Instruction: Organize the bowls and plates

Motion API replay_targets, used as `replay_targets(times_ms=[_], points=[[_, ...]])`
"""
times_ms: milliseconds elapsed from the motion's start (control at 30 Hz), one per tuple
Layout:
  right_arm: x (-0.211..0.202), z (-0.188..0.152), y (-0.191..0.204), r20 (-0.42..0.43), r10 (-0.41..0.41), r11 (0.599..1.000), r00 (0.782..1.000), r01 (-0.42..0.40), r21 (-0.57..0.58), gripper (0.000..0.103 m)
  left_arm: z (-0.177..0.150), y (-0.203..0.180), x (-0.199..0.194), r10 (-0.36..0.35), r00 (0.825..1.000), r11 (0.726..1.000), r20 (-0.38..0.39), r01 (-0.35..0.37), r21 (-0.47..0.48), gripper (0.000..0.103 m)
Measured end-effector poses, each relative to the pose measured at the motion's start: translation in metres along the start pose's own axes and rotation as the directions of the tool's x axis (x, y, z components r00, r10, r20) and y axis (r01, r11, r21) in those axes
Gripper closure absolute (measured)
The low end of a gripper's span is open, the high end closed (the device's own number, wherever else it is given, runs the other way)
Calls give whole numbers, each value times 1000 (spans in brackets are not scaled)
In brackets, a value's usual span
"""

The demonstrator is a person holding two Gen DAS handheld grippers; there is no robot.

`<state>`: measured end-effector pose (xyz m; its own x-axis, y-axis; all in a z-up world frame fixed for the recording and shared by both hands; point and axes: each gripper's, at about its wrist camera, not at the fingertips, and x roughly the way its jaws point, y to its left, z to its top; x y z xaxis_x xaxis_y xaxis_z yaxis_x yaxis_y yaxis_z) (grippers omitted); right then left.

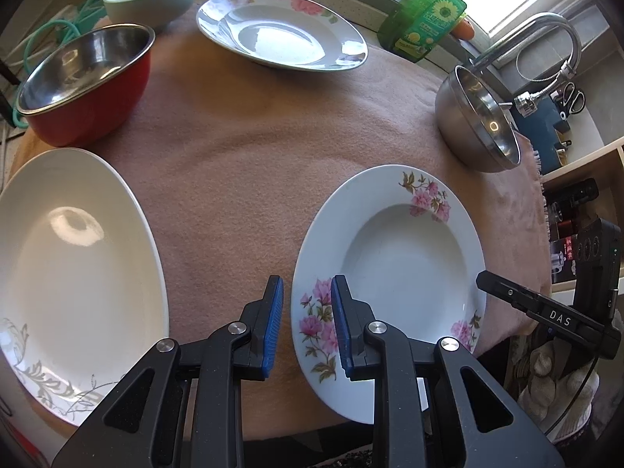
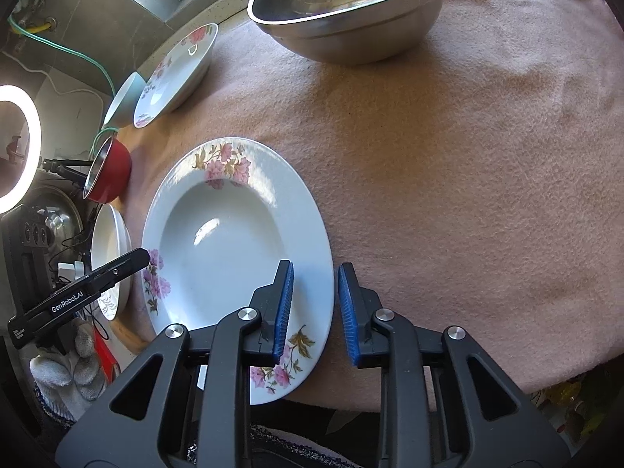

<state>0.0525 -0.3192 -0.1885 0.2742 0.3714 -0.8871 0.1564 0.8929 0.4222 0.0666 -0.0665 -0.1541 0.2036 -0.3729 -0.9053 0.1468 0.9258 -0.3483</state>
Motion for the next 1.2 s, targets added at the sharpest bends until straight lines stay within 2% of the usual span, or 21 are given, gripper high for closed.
replay_targets(times_ms=[33,100,167,367,600,900,1200], points=[[-4,1,0,11,-8,1000,1000,9,-7,74,1,2,-3,1,1000,1000,8,-1,-3,80],[-13,6,2,39,-26,999,999,27,-24,62,4,6,-8,2,1000,1000,23,-1,-15,80],[-22,13,5,66,-32,998,997,35,-43,58,8,10,-12,0,999,1000,36,1,-25,80],[-44,47,19,114,-9,994,993,21,-106,58,29,22,-24,-12,997,998,77,17,-65,79],[-51,101,58,102,51,975,993,-28,-219,58,63,31,-29,-21,989,989,148,43,-143,79],[-19,177,111,30,92,953,995,-79,-293,58,94,34,-18,-10,980,972,197,56,-228,79],[39,252,148,-50,36,931,998,-52,-360,58,112,39,-1,37,974,940,222,42,-339,79]])
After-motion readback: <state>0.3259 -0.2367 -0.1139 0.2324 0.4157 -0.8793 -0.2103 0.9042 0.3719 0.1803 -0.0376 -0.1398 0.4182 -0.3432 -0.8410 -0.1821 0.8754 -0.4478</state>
